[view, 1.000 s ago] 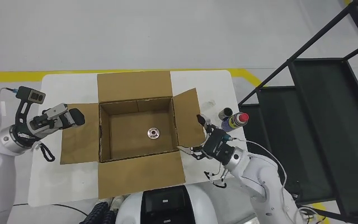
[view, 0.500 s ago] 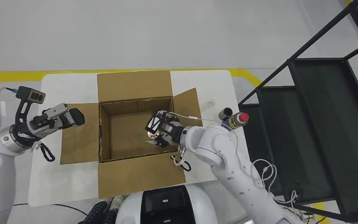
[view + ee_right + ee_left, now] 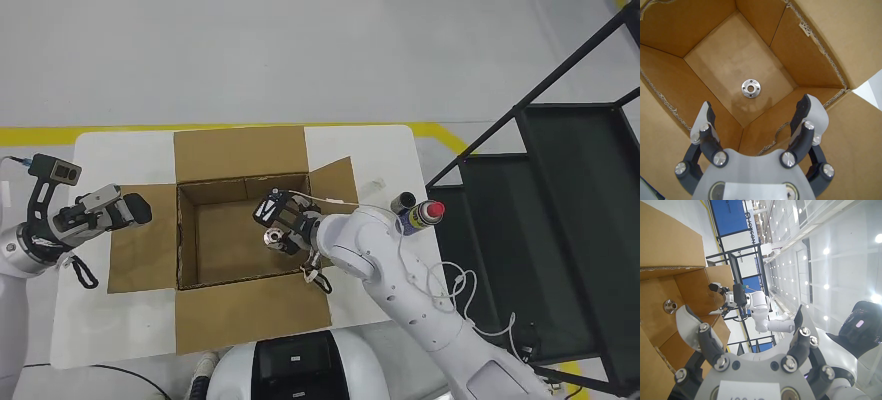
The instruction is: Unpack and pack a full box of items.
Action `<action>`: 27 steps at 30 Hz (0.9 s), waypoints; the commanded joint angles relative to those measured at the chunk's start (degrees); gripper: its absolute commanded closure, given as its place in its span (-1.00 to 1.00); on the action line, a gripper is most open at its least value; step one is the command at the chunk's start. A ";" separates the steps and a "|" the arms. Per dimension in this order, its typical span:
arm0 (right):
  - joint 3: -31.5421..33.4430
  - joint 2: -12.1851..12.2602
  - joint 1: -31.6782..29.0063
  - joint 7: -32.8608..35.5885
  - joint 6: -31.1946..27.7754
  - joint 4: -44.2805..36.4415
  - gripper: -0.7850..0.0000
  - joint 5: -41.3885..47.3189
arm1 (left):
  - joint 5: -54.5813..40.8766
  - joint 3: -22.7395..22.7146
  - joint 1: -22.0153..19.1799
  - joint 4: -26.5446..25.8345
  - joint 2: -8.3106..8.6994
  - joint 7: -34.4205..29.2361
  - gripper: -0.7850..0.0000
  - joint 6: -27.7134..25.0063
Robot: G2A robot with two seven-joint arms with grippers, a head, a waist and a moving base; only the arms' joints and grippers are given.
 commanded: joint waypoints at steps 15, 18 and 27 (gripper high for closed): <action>0.00 0.00 0.00 0.00 0.00 0.00 -1.00 0.00 | 0.00 0.00 0.00 0.00 0.00 0.00 -1.00 0.00; -0.68 -0.08 0.63 0.20 -0.31 0.92 -1.00 -0.65 | 0.00 0.00 0.00 0.00 0.00 0.00 -1.00 0.00; -11.94 -4.72 16.95 5.57 0.87 19.69 -1.00 5.40 | 0.00 0.00 0.00 0.00 0.00 0.00 -1.00 0.00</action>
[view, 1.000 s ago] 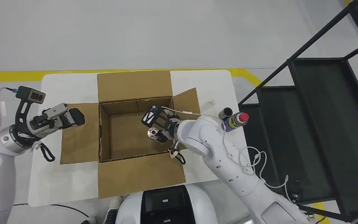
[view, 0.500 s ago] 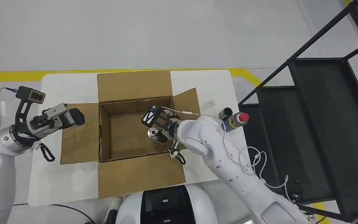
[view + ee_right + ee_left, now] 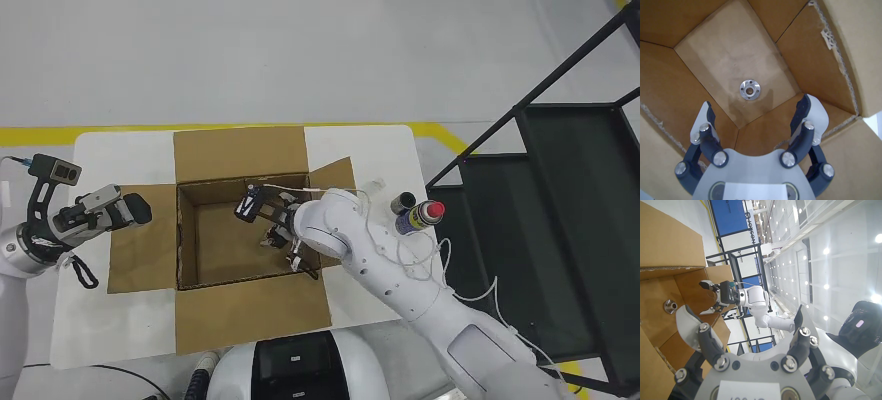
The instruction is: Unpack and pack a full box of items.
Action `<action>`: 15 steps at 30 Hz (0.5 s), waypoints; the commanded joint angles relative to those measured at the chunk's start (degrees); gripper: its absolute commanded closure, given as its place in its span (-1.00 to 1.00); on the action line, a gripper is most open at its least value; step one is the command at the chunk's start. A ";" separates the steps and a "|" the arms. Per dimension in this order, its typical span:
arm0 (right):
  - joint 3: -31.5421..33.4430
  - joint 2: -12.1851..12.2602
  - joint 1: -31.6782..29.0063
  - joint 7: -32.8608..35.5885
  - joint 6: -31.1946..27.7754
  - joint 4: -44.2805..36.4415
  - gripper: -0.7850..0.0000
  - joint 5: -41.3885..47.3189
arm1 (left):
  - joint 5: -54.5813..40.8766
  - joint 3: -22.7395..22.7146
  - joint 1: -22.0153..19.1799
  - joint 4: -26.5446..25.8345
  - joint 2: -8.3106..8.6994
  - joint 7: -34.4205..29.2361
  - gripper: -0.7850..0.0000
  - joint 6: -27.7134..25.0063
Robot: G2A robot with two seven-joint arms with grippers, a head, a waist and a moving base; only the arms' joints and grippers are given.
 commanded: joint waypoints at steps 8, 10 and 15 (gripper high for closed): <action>-10.58 -5.72 9.74 1.16 2.95 17.05 -1.00 4.25 | 0.00 0.00 0.00 0.00 0.00 0.00 -1.00 0.00; -11.95 -6.58 10.28 0.57 3.55 18.42 -1.00 4.19 | 0.00 0.00 0.00 0.00 0.00 0.00 -1.00 0.00; -13.61 -8.00 10.92 -0.22 4.49 22.53 -1.00 4.11 | 0.00 0.00 0.00 0.00 0.00 0.00 -1.00 0.00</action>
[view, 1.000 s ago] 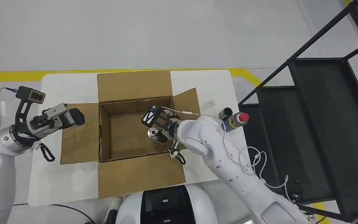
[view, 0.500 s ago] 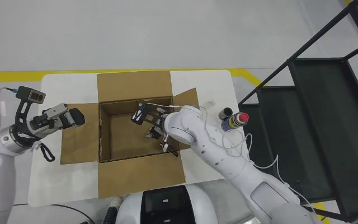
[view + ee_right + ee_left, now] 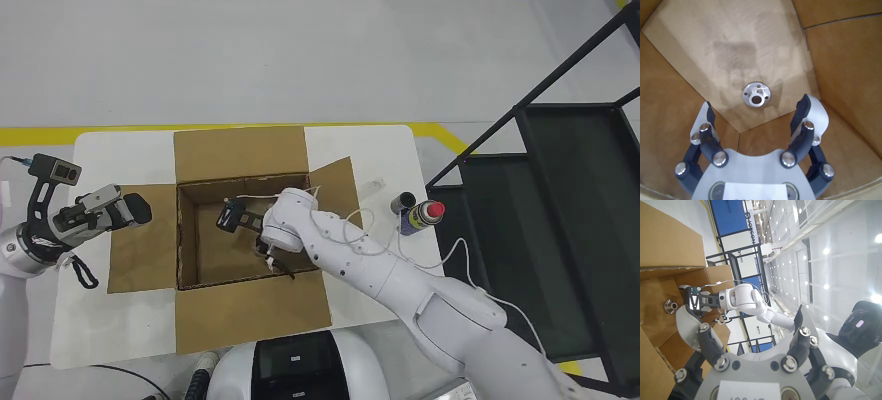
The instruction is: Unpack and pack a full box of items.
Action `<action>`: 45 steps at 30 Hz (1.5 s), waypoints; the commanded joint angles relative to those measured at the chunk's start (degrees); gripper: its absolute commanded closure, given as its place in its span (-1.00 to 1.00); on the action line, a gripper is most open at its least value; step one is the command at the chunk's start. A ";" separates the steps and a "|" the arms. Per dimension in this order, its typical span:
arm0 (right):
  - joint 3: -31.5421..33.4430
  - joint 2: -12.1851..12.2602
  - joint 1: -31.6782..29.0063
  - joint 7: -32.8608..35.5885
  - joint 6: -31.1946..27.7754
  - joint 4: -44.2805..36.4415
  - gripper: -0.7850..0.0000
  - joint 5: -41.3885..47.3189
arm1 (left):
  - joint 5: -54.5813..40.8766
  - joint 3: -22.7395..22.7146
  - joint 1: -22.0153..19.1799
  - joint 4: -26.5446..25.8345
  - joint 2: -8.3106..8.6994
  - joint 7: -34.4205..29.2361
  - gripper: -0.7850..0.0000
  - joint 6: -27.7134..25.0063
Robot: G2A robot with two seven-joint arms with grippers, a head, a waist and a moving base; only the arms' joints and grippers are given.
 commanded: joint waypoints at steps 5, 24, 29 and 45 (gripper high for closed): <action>-0.54 -1.16 0.58 -1.46 -0.34 3.89 -1.00 0.77 | 0.00 0.00 0.00 0.00 0.00 0.00 -1.00 0.00; 0.70 -2.85 1.94 -4.26 -4.04 11.79 -0.31 3.42 | 0.00 0.00 0.00 0.00 0.00 0.00 -1.00 0.00; 0.67 -3.29 2.26 -4.25 -4.51 13.04 1.00 3.52 | 0.00 0.00 0.00 0.00 0.00 0.00 -1.00 0.00; 2.34 -2.09 -0.33 -2.59 -1.39 3.70 1.00 -2.13 | 0.00 0.00 0.00 0.00 0.00 0.00 -1.00 0.00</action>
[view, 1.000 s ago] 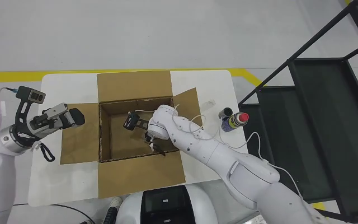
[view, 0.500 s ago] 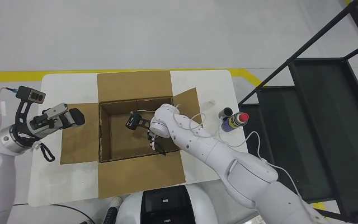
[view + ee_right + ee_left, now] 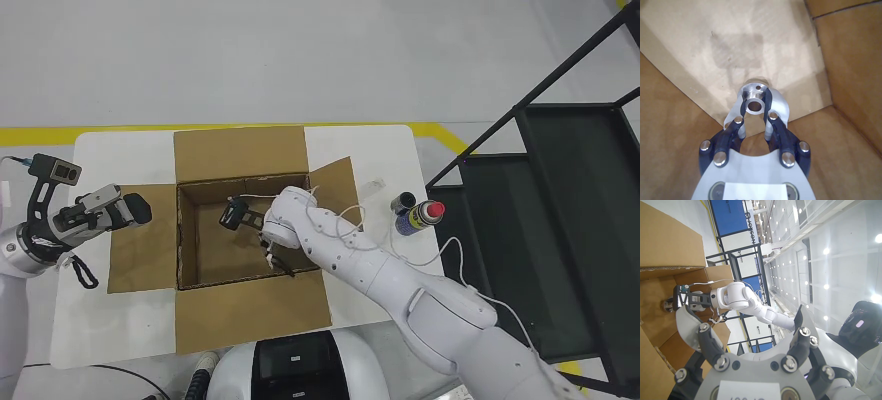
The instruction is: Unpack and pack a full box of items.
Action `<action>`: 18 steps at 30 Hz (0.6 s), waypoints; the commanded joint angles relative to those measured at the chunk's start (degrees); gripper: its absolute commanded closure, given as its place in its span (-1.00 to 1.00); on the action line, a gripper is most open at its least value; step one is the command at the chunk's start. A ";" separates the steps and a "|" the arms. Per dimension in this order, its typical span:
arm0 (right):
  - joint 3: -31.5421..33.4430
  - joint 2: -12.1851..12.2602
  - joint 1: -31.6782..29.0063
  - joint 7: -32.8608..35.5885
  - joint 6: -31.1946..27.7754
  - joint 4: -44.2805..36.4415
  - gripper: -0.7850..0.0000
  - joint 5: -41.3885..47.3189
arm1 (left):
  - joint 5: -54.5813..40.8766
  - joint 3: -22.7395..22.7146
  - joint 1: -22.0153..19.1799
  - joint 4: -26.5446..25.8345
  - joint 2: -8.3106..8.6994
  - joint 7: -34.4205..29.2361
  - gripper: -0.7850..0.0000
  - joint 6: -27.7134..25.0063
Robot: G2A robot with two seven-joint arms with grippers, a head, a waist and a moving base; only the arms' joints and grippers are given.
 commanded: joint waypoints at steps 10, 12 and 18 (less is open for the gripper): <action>9.58 6.43 -11.40 7.14 -4.75 -28.33 1.00 -8.60 | 0.00 0.00 0.00 0.00 0.00 0.00 -1.00 0.00; 12.38 7.74 -14.56 8.15 -6.48 -33.83 1.00 -9.80 | 0.00 0.00 0.00 0.00 0.00 0.00 -1.00 0.00; 17.45 10.00 -21.39 8.12 -10.02 -43.46 1.00 -11.70 | 0.00 0.00 0.00 0.00 0.00 0.00 -1.00 0.00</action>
